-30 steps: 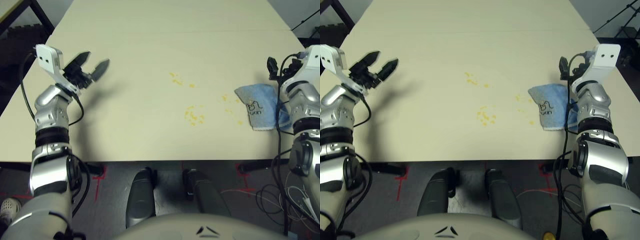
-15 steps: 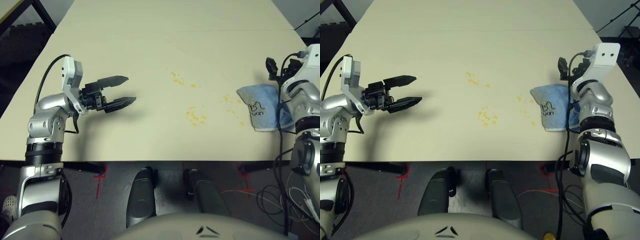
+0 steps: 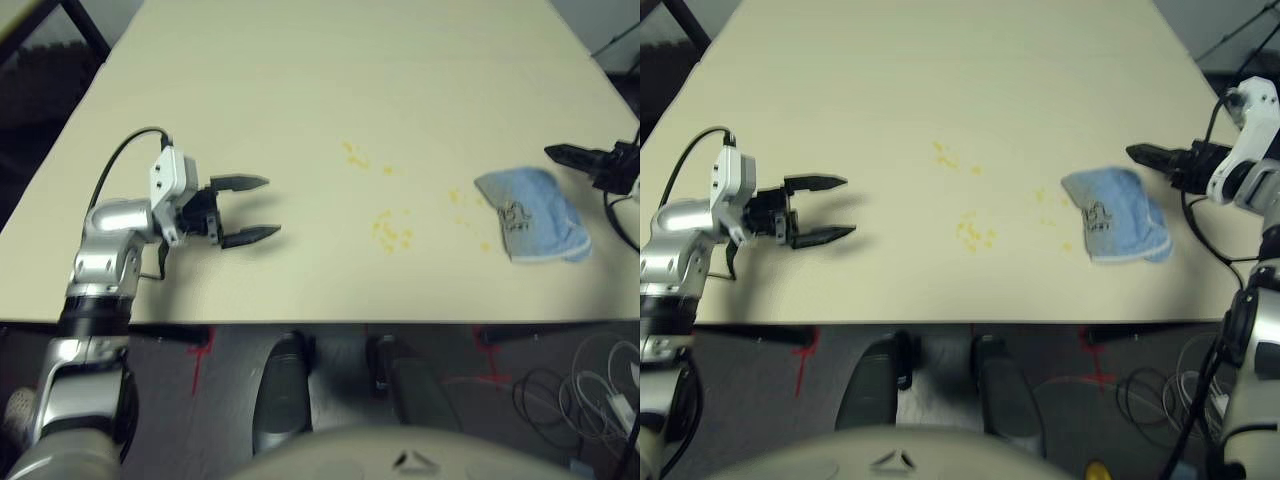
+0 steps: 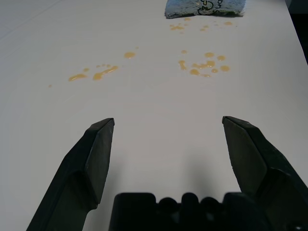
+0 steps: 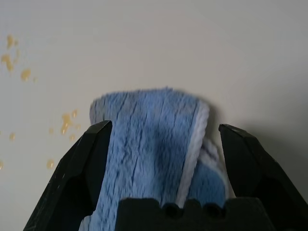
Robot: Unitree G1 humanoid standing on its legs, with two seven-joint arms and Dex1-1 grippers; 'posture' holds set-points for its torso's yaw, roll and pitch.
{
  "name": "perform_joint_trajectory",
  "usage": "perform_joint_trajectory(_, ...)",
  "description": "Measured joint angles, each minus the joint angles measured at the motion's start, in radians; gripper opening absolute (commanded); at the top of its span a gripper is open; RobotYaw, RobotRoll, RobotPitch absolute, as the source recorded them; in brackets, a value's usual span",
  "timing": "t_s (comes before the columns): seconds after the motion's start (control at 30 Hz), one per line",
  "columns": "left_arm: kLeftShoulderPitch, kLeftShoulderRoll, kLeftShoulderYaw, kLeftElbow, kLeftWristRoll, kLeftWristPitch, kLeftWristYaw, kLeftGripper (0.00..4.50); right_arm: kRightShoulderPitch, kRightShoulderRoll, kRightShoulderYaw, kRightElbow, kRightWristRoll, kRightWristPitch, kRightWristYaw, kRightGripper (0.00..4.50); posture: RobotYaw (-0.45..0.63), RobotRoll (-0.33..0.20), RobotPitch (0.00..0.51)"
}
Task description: Wipe the water off the table with a rag.
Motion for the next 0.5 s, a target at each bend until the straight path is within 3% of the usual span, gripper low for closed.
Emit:
perform_joint_trajectory(0.23, -0.001, -0.014, -0.008, 0.01, 0.005, -0.017, 0.014, 4.5, 0.054, -0.036, 0.035, -0.011, -0.022, -0.006, 0.024, 4.45, 0.13, 0.0, 0.234)
perform_joint_trajectory(0.5, 0.0, -0.023, -0.023, 0.006, 0.005, -0.015, 0.019, 4.5, 0.053, 0.04, 0.047, -0.006, -0.027, -0.036, 0.006, 4.45, 0.14, 0.0, 0.247)
